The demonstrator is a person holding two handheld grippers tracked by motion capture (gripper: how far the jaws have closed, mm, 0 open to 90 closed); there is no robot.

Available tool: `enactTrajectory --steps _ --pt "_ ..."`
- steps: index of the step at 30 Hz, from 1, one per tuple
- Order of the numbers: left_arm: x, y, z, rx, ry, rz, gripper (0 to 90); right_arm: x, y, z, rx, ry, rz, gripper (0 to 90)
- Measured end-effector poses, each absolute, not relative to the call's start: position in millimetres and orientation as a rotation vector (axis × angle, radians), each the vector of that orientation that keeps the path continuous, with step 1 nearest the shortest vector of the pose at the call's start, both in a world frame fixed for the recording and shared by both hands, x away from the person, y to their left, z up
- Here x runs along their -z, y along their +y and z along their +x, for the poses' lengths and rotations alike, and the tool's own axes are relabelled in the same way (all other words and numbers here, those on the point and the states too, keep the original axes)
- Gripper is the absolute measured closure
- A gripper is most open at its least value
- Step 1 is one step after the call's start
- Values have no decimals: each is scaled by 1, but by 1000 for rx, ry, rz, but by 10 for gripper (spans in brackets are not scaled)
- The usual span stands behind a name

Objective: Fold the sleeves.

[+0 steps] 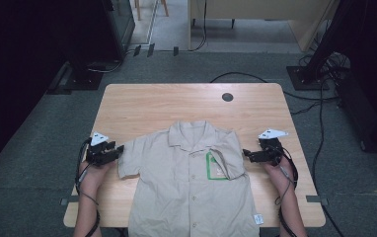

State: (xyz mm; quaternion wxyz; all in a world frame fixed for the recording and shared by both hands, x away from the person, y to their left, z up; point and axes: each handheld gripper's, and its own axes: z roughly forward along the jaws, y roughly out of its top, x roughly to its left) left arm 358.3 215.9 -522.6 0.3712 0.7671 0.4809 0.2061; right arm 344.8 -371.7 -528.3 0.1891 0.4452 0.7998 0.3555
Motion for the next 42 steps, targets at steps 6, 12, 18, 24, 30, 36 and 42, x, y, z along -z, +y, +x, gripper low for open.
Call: enactTrajectory --steps 6,12,18,24,30,36,42 --pt "523 214 357 -529 1201 1989 725 528 -372 345 -1000 2249 1252 119" --pt "524 214 357 -530 1214 1962 821 528 -372 345 -999 2249 1252 119" --pt "524 211 357 -511 1217 1960 880 528 -372 345 -999 2249 1252 119" --pt "514 211 354 -529 1199 1927 879 528 -372 345 -999 2249 1252 119" --pt "505 208 350 -532 1161 1924 879 528 -372 345 -999 2249 1252 119" --pt "496 202 346 -537 1119 1909 879 528 -372 345 -1000 2249 1252 119" --pt "490 197 344 -524 1091 1901 879 528 -372 345 -1000 2249 1252 119"
